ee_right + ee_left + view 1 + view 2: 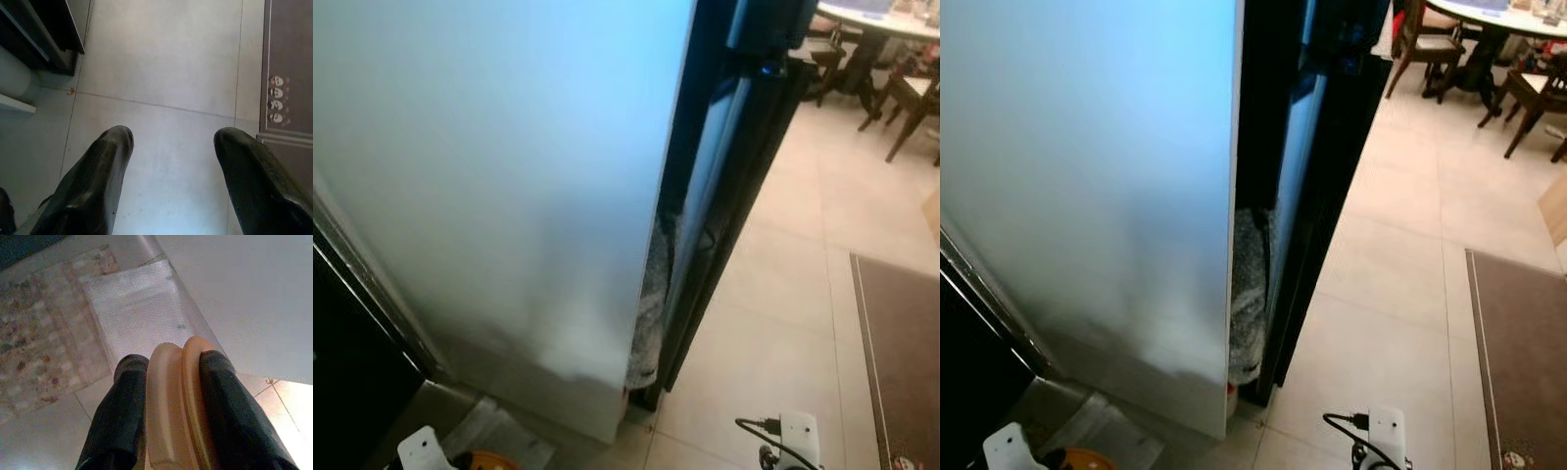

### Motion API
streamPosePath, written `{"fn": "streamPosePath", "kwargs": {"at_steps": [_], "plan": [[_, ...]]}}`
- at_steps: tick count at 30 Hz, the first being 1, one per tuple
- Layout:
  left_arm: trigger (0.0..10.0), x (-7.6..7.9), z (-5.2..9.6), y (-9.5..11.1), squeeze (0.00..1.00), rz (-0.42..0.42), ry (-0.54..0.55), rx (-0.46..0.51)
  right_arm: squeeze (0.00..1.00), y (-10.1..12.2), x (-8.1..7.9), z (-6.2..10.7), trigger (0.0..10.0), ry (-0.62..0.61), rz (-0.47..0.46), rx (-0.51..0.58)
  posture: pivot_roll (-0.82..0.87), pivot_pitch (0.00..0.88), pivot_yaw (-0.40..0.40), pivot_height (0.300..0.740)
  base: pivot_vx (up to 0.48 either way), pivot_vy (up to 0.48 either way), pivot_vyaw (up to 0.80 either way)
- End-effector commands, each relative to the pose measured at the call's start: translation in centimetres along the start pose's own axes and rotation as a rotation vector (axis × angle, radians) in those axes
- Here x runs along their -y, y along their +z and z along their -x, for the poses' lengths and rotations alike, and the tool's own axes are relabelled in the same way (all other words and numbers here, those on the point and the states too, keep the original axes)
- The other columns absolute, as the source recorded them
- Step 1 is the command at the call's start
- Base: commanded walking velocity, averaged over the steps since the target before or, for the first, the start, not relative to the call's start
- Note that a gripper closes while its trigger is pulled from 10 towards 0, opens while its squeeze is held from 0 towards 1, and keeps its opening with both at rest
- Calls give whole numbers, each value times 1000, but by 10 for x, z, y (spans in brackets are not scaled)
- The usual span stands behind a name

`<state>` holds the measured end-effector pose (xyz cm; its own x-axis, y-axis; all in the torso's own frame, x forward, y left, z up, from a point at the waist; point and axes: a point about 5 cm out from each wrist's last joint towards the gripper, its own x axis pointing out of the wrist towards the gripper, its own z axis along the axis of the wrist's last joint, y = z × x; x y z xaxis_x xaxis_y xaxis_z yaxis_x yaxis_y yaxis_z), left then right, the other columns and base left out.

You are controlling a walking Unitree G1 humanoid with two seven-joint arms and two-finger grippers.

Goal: Restocking fridge

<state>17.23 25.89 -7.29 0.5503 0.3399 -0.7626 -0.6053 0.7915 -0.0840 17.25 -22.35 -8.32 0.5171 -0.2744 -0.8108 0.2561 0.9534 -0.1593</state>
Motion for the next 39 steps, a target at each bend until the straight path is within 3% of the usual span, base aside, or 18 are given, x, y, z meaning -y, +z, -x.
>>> {"fn": "streamPosePath", "kwargs": {"at_steps": [1, 6, 14, 16, 18, 21, 24, 27, 29, 32, 35, 39], "plan": [[10000, 6, 0, -4, 0, -17, -16, -16, 0, 3, 7, -1, 10000, -20, 2, 16, -26, 0, -47, 740, 0, 0, 0], [10000, 7, 0, -3, 0, -12, -22, -9, 0, 6, 7, 0, 10000, -38, -41, 54, -38, 0, -46, 740, 0, 0, 0], [10000, 16, -1, 1, 0, -25, -42, 5, 0, 23, 8, 2, 10000, -27, -48, 232, -96, 0, -29, 740, 0, 0, 0], [10000, 19, -1, 2, 0, -29, -50, 11, 0, 61, 32, 3, 10000, -87, 46, 370, -114, 0, -22, 740, 0, 0, 0], [10000, 23, -1, 3, 0, -37, -58, 15, 0, 86, 38, 6, 10000, -101, 75, 477, -130, 0, -15, 740, 0, 0, 0], [10000, 32, -2, 7, 0, -53, -76, 24, 0, 114, 28, 14, 10000, -55, 20, 636, -164, 0, 5, 740, 0, 0, 0], [10000, 36, -2, 9, 0, -59, -84, 29, 0, 124, 27, 19, 10000, -28, -14, 699, -175, 0, 10, 740, 0, 0, 0], [10000, 43, -2, 14, 0, -61, -96, 43, 0, 139, 29, 31, 10000, 8, -16, 830, -192, 0, 13, 740, 0, 0, 0], [10000, 44, -2, 15, 0, -60, -99, 46, 0, 141, 30, 33, 10000, 12, -15, 851, -192, 0, 13, 740, 0, 0, 0], [10000, 48, -3, 18, 0, -59, -105, 57, 0, 150, 23, 47, 10000, 38, 69, 940, -210, 0, 13, 740, 0, 0, 0], [10000, 50, -3, 20, 0, -58, -108, 62, 0, 154, 16, 55, 10000, 61, 68, 979, -230, 0, 20, 740, 0, 0, 0], [10000, 54, -2, 21, 0, -64, -118, 66, 0, 163, 20, 66, 10000, 54, 85, 1027, -265, 0, 26, 740, 0, 0, 0]]}}
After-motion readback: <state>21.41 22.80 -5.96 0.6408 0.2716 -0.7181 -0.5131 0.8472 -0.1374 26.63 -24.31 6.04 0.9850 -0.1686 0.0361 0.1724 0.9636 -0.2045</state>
